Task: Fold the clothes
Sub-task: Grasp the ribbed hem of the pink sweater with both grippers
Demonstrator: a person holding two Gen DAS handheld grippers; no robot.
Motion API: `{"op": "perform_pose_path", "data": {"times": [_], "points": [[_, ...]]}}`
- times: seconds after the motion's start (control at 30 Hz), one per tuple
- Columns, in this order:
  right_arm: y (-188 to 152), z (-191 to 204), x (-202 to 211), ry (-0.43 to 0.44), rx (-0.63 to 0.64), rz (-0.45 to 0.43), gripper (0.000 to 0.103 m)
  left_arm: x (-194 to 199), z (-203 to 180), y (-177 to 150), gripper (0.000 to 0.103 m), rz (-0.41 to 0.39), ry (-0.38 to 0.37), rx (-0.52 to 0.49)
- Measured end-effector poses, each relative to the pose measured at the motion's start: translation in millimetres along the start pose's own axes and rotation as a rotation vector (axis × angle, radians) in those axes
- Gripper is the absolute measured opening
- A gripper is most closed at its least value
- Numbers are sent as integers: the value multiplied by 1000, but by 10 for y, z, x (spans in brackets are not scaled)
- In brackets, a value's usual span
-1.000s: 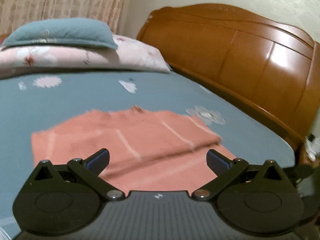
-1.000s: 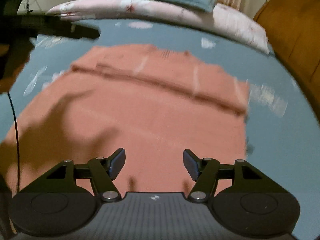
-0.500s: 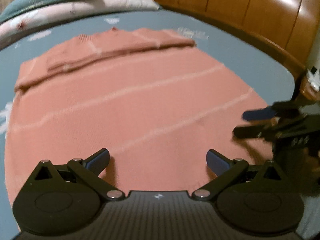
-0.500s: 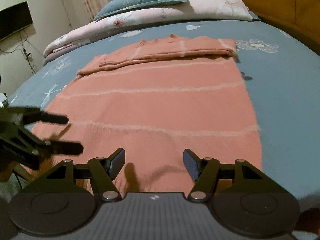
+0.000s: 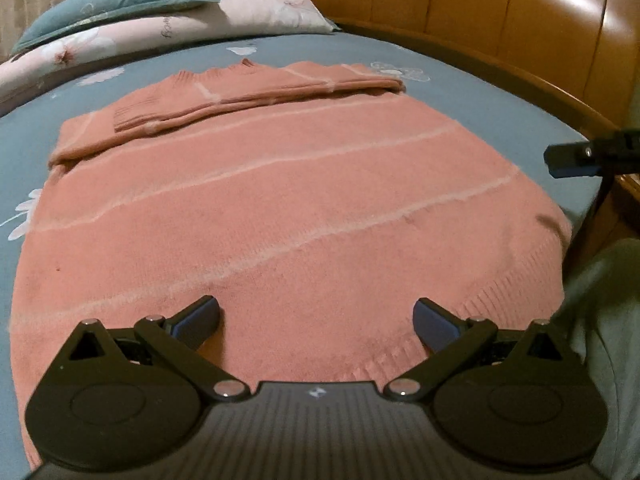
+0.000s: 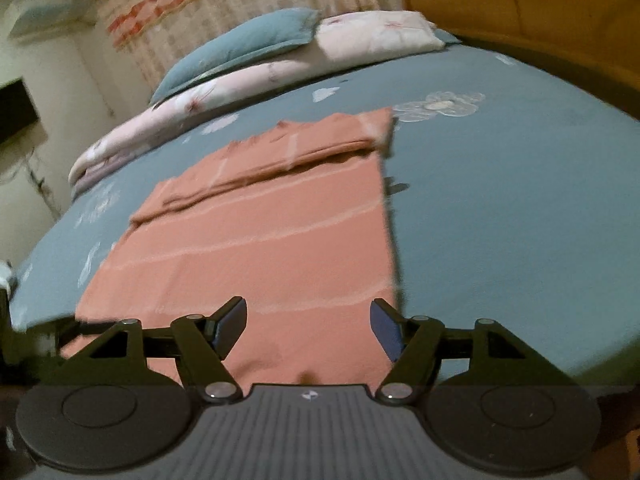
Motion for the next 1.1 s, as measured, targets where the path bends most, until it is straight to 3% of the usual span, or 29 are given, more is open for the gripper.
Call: {"op": "perform_pose_path", "data": {"times": [0.1, 0.17, 0.4, 0.53, 0.83, 1.1], "points": [[-10, -75, 7, -4, -26, 6, 73, 45, -43, -3, 102, 19, 21, -4], [-46, -27, 7, 8, 3, 17, 73, 112, -121, -51, 102, 0, 23, -59], [-90, 189, -93, 60, 62, 50, 75, 384, -700, -644, 102, -157, 118, -643], [-84, 230, -141, 81, 47, 51, 75, 376, -848, -1012, 102, -196, 154, -883], [-115, 262, -184, 101, 17, 61, 75, 19, -917, -1405, 102, -179, 344, -1159], [-112, 243, -139, 98, 14, 52, 76, -109, -962, -1462, 102, -255, 473, -1285]]}}
Point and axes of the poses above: each gripper's, at about its wrist camera, not at the fingertips, and x roughly against the way its jaws point, z to its left, y to its top, the point moved 1 cm from there along -x, roughly the way its jaws point, and after that the axes turned 11 degrees about x, right-handed, at the moved point
